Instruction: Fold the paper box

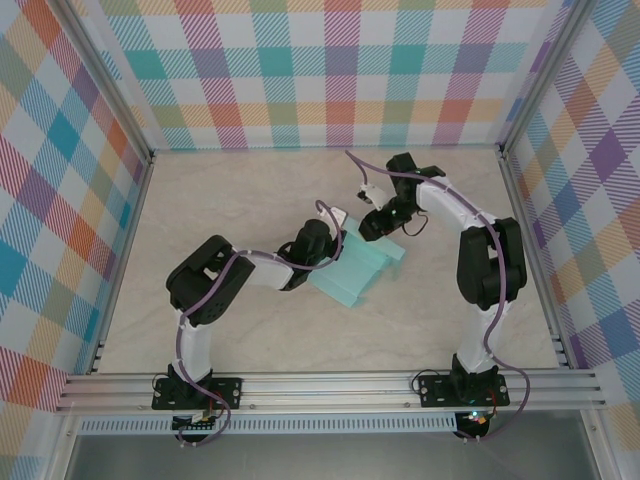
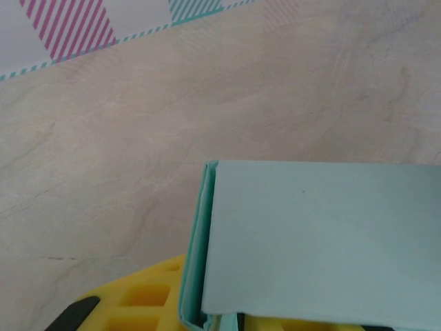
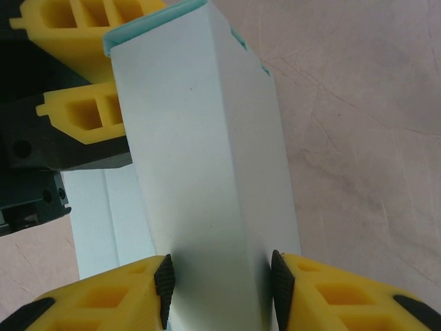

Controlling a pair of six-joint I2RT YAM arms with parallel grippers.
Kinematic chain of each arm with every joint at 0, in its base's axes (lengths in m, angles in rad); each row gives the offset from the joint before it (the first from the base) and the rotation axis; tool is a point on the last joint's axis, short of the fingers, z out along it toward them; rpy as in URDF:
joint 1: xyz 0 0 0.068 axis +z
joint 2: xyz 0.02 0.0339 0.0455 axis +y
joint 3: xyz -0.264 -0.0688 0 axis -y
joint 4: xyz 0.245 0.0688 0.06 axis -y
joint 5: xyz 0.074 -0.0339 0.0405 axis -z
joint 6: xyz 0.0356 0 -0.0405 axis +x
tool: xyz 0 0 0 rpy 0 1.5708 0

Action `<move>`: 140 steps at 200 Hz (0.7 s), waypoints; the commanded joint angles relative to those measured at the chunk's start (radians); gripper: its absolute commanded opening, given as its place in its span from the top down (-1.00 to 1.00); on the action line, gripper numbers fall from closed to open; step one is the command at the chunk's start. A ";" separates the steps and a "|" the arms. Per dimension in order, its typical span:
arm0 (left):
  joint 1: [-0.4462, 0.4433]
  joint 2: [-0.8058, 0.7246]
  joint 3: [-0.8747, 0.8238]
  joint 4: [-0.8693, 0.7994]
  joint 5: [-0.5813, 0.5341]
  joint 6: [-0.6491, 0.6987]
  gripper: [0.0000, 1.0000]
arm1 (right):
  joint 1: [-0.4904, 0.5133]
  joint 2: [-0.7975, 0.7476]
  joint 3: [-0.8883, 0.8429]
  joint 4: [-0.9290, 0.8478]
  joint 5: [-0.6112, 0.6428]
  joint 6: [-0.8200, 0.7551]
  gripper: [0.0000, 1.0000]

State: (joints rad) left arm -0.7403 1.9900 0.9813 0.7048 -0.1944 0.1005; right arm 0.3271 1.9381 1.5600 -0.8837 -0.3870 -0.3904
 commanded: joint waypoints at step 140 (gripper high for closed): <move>0.061 0.020 -0.137 0.385 0.459 -0.040 0.15 | -0.109 -0.032 -0.080 -0.032 -0.081 -0.059 0.18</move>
State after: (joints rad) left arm -0.7086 2.0483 0.9199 0.9424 0.1211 0.0868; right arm 0.2195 1.9072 1.4979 -0.9314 -0.4767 -0.4191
